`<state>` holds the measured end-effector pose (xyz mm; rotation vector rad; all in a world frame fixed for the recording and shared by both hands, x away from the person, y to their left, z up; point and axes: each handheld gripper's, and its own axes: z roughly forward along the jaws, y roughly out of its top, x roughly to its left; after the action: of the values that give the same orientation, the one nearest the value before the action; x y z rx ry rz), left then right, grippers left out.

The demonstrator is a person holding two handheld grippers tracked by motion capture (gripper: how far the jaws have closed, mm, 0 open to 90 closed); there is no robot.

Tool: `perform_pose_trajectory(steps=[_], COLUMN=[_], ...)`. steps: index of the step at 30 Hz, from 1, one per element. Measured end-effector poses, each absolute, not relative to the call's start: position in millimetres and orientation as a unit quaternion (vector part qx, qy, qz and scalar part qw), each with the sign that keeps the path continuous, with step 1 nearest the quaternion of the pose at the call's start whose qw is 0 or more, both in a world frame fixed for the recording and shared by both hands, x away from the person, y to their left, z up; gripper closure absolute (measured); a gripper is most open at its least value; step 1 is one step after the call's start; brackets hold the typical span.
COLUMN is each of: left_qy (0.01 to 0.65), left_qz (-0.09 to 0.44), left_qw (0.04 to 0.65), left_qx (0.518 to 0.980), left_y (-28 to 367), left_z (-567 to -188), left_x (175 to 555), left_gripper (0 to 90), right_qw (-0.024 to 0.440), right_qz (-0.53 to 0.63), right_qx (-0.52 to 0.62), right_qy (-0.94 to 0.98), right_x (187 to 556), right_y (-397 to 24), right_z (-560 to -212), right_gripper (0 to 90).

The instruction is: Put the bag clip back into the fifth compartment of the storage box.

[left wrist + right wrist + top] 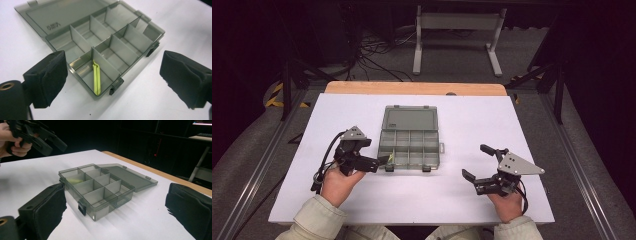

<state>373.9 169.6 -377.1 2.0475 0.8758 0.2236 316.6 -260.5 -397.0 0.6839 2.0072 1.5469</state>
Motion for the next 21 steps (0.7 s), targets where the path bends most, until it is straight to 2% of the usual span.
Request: perform_pose_trajectory(steps=[4,14,21], left_qy=[0.333,0.305,0.288], left_qz=[0.105,0.112,0.138], left_qw=[0.465,0.525,0.564], left_qx=[0.813,0.787,0.761], left_y=[180.1,205.5,222.7], left_z=[-370.0,-366.3,-367.9], left_x=[361.4,335.4,317.6], left_gripper=[5.6,5.9,3.9], right_qw=[0.256,0.253,0.253], right_qz=[0.57,0.573,0.573], right_qx=[0.251,0.248,0.247], right_qy=[0.74,0.739,0.739], right_x=[316.1,316.3,316.3], right_y=[-260.5,-260.0,-259.6], right_z=[-396.7,-396.3,-396.5], right_gripper=[2.9,2.9,2.9])
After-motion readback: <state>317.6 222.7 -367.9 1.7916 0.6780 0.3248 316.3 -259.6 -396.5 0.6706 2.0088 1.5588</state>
